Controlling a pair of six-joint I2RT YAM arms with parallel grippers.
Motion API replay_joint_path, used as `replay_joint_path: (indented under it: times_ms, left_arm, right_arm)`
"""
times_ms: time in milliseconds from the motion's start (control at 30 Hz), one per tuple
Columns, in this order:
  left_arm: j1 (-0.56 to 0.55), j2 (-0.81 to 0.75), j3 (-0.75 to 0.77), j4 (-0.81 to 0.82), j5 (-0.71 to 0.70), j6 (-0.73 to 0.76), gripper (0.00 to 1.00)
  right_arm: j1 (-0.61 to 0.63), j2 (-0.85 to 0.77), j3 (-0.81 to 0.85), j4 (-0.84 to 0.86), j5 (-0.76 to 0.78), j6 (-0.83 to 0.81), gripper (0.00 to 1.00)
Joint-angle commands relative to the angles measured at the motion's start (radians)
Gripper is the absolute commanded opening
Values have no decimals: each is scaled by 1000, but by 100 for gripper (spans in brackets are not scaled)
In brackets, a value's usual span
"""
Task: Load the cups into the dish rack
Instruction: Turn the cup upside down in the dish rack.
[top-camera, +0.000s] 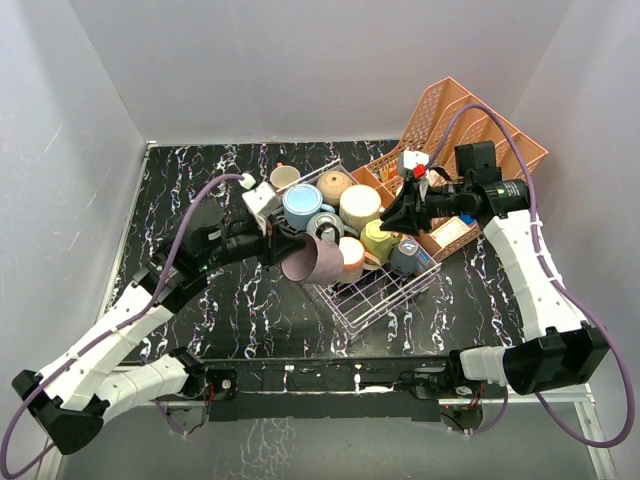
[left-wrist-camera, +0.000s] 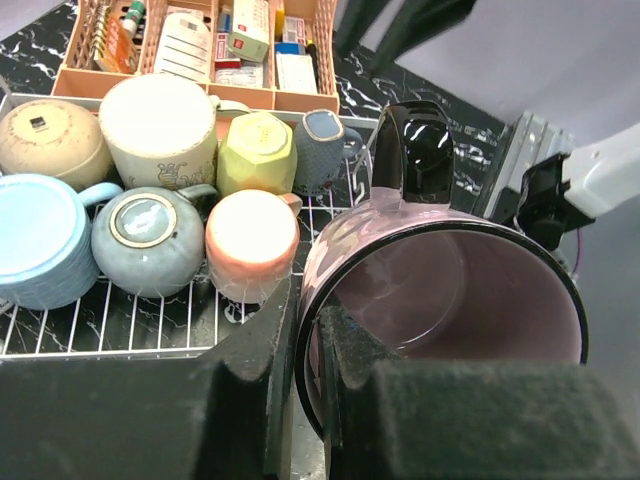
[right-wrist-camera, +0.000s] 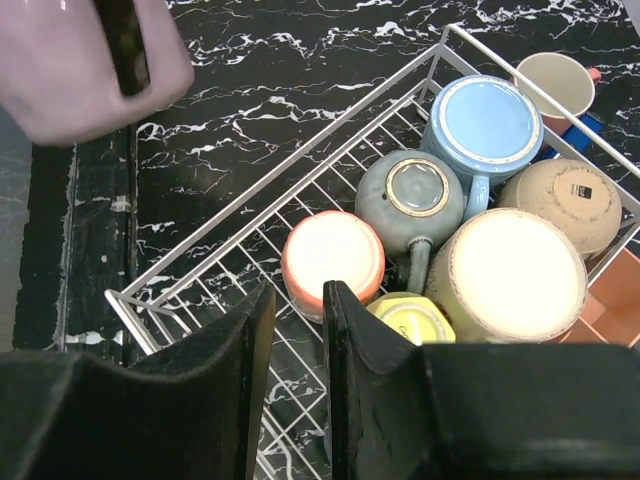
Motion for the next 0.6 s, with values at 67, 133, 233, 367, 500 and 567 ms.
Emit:
replay_joint_path:
  times_ms: [67,133,233,367,500,567]
  left_arm:
    - [-98,-19,65,40,-87,255,0]
    - [-104,-27,56,64,-69,339,0]
    - [-106,-27,49,89,-43,480,0]
    - [-105,-15,59,57,-27,694,0]
    - [-105,-22,55,48,-13,849,0]
    - [-106,-19,49,68,-12,839,0]
  right_arm:
    - [-15,-60,22,93,-26,141,30]
    - [-32,-69,15,112,-59,188,30]
    - [-46,-95,-6,135,-95,235,30]
    - [-54,-158,-105,241,-148,315,32]
    - [-54,-164,-131,252,-224,322,33]
    - [-54,-164,-132,219,-257,241,40]
